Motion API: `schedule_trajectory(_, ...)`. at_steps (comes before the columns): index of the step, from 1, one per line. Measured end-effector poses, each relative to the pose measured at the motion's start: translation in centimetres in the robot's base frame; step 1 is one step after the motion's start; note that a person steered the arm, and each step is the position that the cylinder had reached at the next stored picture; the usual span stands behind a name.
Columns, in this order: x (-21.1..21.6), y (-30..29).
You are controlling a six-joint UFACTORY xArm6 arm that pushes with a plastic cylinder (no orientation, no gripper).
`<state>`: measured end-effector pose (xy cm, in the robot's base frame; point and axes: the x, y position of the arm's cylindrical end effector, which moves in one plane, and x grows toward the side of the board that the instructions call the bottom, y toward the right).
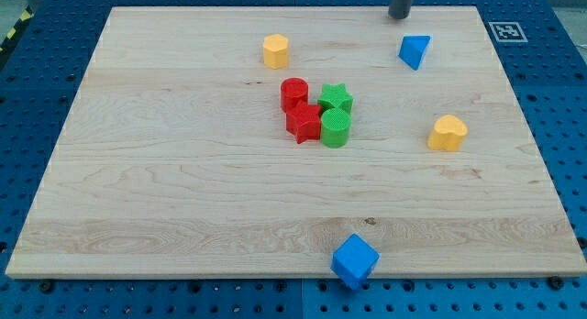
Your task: Push the blue triangle to the centre right
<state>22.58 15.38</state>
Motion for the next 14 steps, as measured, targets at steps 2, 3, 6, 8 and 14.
schedule_trajectory(2, 4.0, 1.5)
schedule_trajectory(3, 4.3, 3.0)
schedule_trajectory(6, 5.2, -2.1)
schedule_trajectory(8, 6.9, -0.2)
schedule_trajectory(14, 8.8, 4.5)
